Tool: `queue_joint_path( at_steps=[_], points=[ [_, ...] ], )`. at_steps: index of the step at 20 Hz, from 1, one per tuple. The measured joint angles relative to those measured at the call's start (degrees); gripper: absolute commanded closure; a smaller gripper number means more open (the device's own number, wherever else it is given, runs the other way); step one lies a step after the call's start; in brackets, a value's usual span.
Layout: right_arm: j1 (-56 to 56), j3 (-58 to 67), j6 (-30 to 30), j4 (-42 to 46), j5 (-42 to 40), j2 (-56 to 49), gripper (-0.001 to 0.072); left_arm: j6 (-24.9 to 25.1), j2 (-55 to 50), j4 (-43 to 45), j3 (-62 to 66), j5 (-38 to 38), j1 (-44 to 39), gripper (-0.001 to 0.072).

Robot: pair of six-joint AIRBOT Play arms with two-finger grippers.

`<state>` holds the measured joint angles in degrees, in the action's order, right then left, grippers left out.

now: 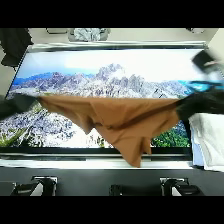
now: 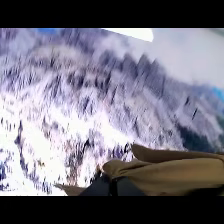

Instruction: Fold the shirts.

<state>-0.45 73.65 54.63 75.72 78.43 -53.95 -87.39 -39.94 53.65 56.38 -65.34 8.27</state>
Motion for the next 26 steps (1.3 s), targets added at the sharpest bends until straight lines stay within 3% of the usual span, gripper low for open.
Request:
queue_joint_path(
  at_steps=[4,9,10,11,12,13,17,20,23,26],
  points=[
    [-0.02,-4.11,-3.13,-9.53,-13.05,-16.59,0.0677,0.46,-8.55,-1.62,-10.19,8.02,-0.55,0.0679],
    [-0.02,-5.25,-4.33,-23.87,-28.98,-30.6,0.0676,1.64,-24.11,-6.14,-7.85,18.05,-0.98,0.0677],
    [-0.02,-5.35,-4.39,-25.88,-30.42,-32.39,0.064,1.77,-27.19,-6.69,-7.3,18.86,-1.31,0.064],
    [-0.02,-5.44,-4.46,-27.45,-31.39,-33.79,0.0435,1.88,-30.01,-7.19,-6.91,19.47,-1.77,0.0394],
    [-0.09,-5.42,-4.57,-28.83,-32.37,-34.77,0.0158,1.9,-32.11,-7.56,-6.62,19.85,-2.14,0.0036],
    [-0.35,-5.07,-4.94,-29.7,-32.59,-35.3,0.0084,1.92,-33.7,-7.82,-6.19,20.11,-2.32,-0.0013],
    [-5.6,0.0,-9.53,-27.87,-26.6,-33.73,0.0085,6.8,-35.47,-7.28,-1.11,15.89,2.12,-0.0013],
    [-13.62,2.78,-10.12,-22.62,-16.22,-32.04,0.0084,9.31,-35.34,-3.65,1.86,8.41,7.13,-0.0013],
    [-19.52,0.94,-10.21,-19.93,-4.13,-31.45,0.0069,10.32,-35.43,-0.81,-1.49,2.73,8.28,-0.0013],
    [-21.59,-4.37,-10.29,-18.75,2.47,-31.21,0.007,10.56,-35.6,-0.26,-7.41,2.91,5.79,-0.0013]
  ],
)
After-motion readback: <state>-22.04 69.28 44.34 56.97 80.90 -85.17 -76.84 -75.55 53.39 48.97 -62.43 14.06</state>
